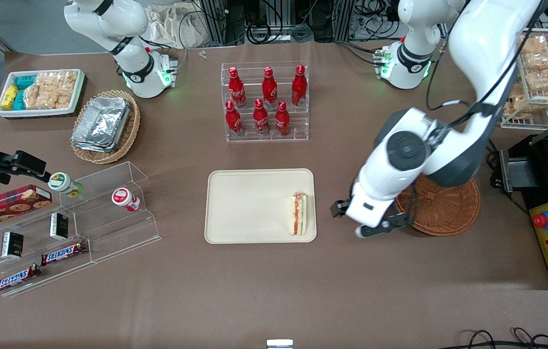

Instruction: Place sandwich from basket to tray

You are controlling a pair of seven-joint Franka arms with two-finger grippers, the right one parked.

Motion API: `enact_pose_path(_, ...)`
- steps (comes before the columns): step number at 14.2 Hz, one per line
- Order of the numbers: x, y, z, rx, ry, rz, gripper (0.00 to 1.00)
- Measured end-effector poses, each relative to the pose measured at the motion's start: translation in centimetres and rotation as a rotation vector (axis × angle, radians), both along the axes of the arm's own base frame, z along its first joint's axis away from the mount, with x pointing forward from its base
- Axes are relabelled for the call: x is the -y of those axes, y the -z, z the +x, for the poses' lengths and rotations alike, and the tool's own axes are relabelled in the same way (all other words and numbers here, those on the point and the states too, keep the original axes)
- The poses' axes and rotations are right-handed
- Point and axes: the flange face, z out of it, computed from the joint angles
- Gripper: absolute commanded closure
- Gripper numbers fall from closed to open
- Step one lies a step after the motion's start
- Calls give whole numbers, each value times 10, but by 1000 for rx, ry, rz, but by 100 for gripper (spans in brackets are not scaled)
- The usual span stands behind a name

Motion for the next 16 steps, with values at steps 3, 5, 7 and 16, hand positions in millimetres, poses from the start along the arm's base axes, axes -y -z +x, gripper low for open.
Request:
enact_pose_path(3,-23,-35,-19,-19,-21,58,0)
enact_pose_path(5,-22,-47,-30,-26,-14,81,0)
enact_pose_path(7,-30,-56,-36,-44,7,94,0)
enact_pose_path(16,-225,-116,-27,-89,183,108,0)
